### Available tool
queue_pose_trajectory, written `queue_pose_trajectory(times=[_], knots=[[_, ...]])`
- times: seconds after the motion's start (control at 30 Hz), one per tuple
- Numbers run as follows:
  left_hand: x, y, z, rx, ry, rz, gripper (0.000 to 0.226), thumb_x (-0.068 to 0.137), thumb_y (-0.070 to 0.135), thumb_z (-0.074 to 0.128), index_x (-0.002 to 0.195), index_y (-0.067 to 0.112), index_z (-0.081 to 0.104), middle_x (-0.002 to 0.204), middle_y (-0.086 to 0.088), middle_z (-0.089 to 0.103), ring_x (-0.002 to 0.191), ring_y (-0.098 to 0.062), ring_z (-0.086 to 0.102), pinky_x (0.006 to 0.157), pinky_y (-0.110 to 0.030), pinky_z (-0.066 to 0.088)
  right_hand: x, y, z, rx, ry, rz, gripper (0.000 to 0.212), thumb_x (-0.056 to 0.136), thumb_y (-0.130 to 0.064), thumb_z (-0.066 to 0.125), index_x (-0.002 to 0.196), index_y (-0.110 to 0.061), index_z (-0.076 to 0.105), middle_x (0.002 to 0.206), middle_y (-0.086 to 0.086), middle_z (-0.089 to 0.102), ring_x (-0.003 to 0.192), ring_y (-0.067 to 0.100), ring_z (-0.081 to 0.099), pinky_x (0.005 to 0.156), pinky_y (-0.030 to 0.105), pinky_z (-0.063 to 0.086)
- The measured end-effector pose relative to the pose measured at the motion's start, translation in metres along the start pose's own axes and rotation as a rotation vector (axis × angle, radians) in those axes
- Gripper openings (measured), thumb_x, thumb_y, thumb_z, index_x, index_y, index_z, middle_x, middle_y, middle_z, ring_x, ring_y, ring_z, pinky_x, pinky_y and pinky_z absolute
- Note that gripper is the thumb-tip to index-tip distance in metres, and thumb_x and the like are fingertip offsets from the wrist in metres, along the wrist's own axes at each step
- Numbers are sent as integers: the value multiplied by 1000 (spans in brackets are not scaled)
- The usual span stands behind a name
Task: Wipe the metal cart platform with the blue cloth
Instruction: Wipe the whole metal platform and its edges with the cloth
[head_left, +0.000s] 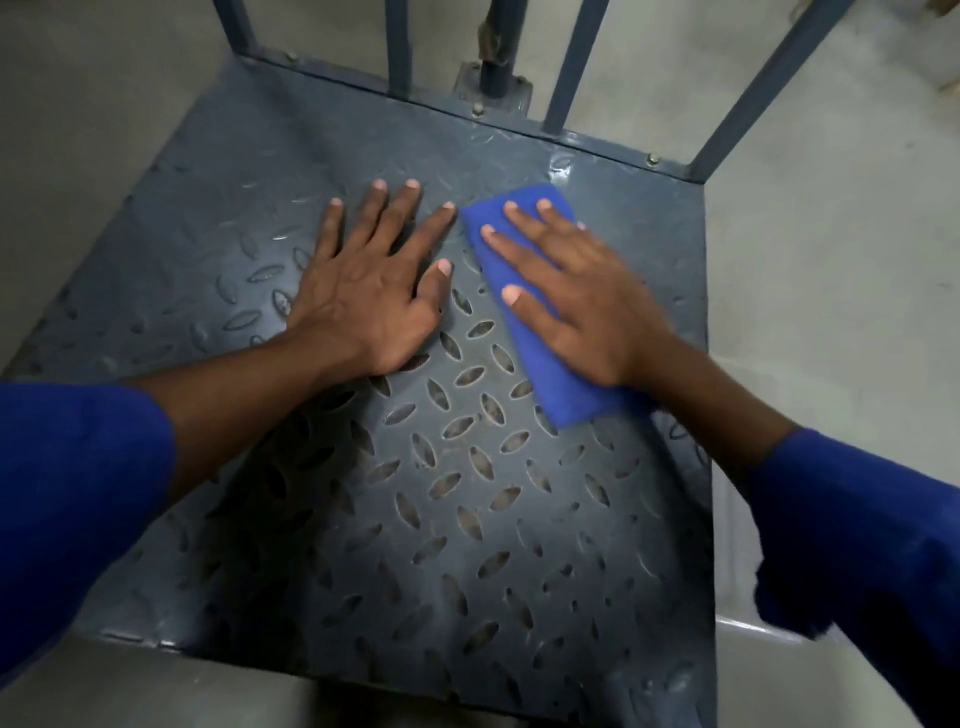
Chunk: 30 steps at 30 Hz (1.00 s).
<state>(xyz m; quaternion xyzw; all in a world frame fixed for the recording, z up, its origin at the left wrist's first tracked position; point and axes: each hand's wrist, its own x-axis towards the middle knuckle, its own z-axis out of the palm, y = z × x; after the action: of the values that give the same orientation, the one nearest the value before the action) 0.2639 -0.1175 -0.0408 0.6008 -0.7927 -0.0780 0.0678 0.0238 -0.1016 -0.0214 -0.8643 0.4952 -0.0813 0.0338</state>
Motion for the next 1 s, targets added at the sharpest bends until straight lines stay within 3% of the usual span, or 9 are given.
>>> queue_pose_trajectory(times=[0.13,0.27,0.47,0.57,0.73,1.0], knots=[[7,-1,-1,0,13,-15,68,105,58,10,169,38,5,179,3,-1,166,-22,-7,133,-54,-6,38,31,-4,32,54,370,80,100,-64,15,169,-26,31,178,7,23,166,35,15,133,58,17],[14,1,0,10,13,-39,71,103,59,9,170,35,5,179,2,-2,166,-23,-6,133,-55,-6,41,15,5,-21,25,125,72,105,-57,19,169,-27,31,178,4,24,166,33,17,135,53,13],[20,2,-5,40,-26,-28,71,108,56,13,170,25,1,179,-2,-6,165,-23,-10,132,-54,-10,79,17,-1,-53,-46,317,72,104,-58,17,171,-30,21,180,2,15,167,34,9,135,56,10],[20,4,-6,17,-32,-38,73,110,53,18,171,15,3,179,-5,-4,165,-22,-8,132,-53,-11,77,17,-4,-65,-56,251,80,99,-61,10,171,-27,24,179,3,18,166,37,13,133,59,13],[13,4,-6,-40,23,-65,79,106,54,16,169,6,13,178,-12,7,166,-26,0,133,-50,-6,103,1,-8,-83,-154,38,66,110,-52,21,170,-26,24,179,2,19,166,34,15,135,53,13],[-24,-22,-9,-33,32,-65,87,100,65,13,169,11,16,179,-8,9,166,-23,3,133,-46,-2,125,1,-8,-52,-99,-169,67,110,-55,23,168,-22,33,176,7,27,163,36,24,135,46,14]])
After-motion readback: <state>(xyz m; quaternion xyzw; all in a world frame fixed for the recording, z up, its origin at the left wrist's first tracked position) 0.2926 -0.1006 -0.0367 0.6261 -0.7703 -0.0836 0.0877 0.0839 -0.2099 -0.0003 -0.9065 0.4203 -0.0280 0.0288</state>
